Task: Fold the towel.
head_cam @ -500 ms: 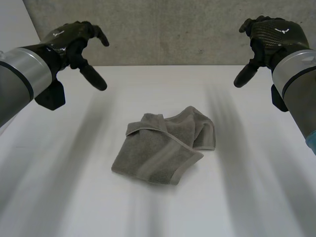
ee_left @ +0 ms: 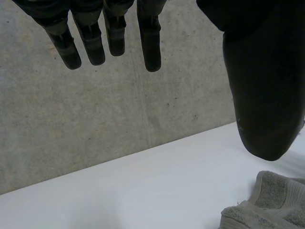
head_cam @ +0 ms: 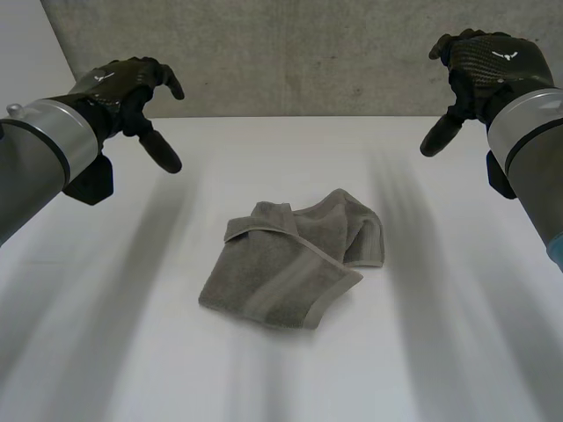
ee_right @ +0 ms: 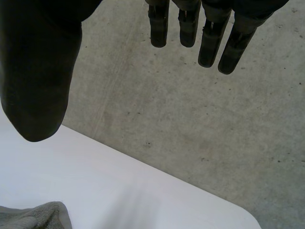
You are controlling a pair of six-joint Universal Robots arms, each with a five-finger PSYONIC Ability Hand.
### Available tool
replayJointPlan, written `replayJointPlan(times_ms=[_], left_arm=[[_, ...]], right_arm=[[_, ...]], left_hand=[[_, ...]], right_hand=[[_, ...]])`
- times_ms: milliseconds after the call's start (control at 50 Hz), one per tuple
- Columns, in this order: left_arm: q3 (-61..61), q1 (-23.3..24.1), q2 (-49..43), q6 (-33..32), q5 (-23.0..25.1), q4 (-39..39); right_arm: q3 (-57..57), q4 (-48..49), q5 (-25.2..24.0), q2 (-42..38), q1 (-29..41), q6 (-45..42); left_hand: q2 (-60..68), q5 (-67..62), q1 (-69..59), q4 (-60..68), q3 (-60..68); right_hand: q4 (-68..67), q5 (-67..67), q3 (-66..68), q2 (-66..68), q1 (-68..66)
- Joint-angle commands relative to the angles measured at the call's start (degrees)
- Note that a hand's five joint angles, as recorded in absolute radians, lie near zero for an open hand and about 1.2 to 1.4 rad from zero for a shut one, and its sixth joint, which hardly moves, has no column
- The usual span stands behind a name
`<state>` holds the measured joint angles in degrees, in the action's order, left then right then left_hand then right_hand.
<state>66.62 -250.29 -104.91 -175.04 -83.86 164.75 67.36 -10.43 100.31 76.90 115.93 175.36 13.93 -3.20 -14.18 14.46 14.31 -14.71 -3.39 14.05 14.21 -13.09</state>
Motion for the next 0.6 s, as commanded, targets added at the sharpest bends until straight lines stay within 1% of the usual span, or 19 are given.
replayJointPlan(times_ms=[20,40,60,80,100,120,140,160,200,220,260,320,360,380,420,460,600], left_arm=[[0.7,0.3,-0.8,-0.6,0.4,1.7],[0.8,0.4,-2.2,-1.0,0.5,3.7],[0.8,0.4,-2.2,-1.0,0.5,3.7],[0.8,0.4,-4.1,-2.0,0.6,6.0],[0.8,0.4,-4.2,-2.0,0.6,6.0],[1.0,0.6,-6.2,-3.4,0.6,8.0],[1.5,0.8,-8.0,-5.3,0.7,9.7],[1.5,0.8,-8.0,-5.3,0.7,9.7],[2.6,0.9,-12.2,-9.5,1.0,12.2],[2.6,0.9,-12.3,-9.5,1.0,12.2],[2.7,0.9,-16.8,-12.9,1.1,13.6],[2.8,1.0,-18.9,-14.4,1.3,13.9],[3.0,1.6,-22.1,-15.7,2.6,14.1],[3.0,1.6,-22.1,-15.7,2.6,14.1],[2.9,2.4,-24.6,-15.8,4.6,14.4],[2.9,2.9,-25.7,-15.8,5.3,14.8],[3.2,4.5,-28.5,-15.2,5.7,18.5]], right_arm=[[0.2,-0.3,-1.4,-0.4,0.4,0.6],[0.1,-1.1,-3.0,-0.7,0.8,0.6],[0.1,-1.1,-3.0,-0.7,0.8,0.6],[0.4,-2.3,-5.1,-1.0,1.0,0.6],[0.7,-3.6,-7.2,-1.8,1.0,0.9],[0.7,-3.6,-7.2,-1.8,1.0,0.9],[0.7,-4.4,-8.8,-3.2,1.0,1.7],[0.7,-4.4,-8.8,-3.2,1.0,1.7],[0.6,-5.3,-10.8,-7.4,1.1,4.7],[0.6,-5.3,-10.8,-7.4,1.1,4.7],[0.3,-5.9,-11.8,-11.3,2.5,7.3],[0.2,-6.0,-12.0,-13.2,3.4,8.2],[0.4,-6.1,-12.0,-16.8,4.9,9.2],[0.4,-6.1,-12.0,-16.8,4.9,9.2],[0.7,-6.1,-11.9,-20.0,6.3,10.1],[0.8,-6.1,-11.9,-21.4,7.2,10.7],[1.3,-5.8,-12.0,-25.7,9.0,13.1]], left_hand=[[-3.7,3.0,4.0,-4.2,-4.1],[-3.7,3.0,4.0,-4.2,-4.1],[-3.7,3.0,4.0,-4.2,-4.1],[-3.7,3.0,4.0,-4.2,-4.1],[-3.7,3.0,4.0,-4.2,-4.1],[-3.7,3.0,4.0,-4.2,-4.1],[-3.7,3.0,4.0,-4.2,-4.1],[-3.7,3.0,4.0,-4.2,-4.1],[-3.7,3.0,4.0,-4.2,-4.1],[-3.7,3.0,4.0,-4.2,-4.1],[-3.7,3.0,4.0,-4.2,-4.1],[-3.7,3.0,4.0,-4.2,-4.1],[-3.7,3.0,4.0,-4.2,-4.1],[-3.7,3.0,4.0,-4.2,-4.1],[-3.7,3.0,4.0,-4.2,-4.1],[-3.7,3.0,4.0,-4.2,-4.1],[-3.7,3.0,4.0,-4.2,-4.1]], right_hand=[[4.7,3.4,-4.0,-4.2,3.1],[4.7,3.4,-4.0,-4.2,3.1],[4.7,3.4,-4.0,-4.2,3.1],[4.7,3.4,-4.0,-4.2,3.1],[4.7,3.4,-4.0,-4.2,3.1],[4.7,3.4,-4.0,-4.2,3.1],[4.7,3.4,-4.0,-4.2,3.1],[4.7,3.4,-4.0,-4.2,3.1],[4.7,3.4,-4.0,-4.2,3.1],[4.7,3.4,-4.0,-4.2,3.1],[4.7,3.4,-4.0,-4.2,3.1],[4.7,3.4,-4.0,-4.2,3.1],[4.7,3.4,-4.0,-4.2,3.1],[4.7,3.4,-4.0,-4.2,3.1],[4.7,3.4,-4.0,-4.2,3.1],[4.7,3.4,-4.0,-4.2,3.1],[4.0,2.6,-3.3,-3.5,2.3]])
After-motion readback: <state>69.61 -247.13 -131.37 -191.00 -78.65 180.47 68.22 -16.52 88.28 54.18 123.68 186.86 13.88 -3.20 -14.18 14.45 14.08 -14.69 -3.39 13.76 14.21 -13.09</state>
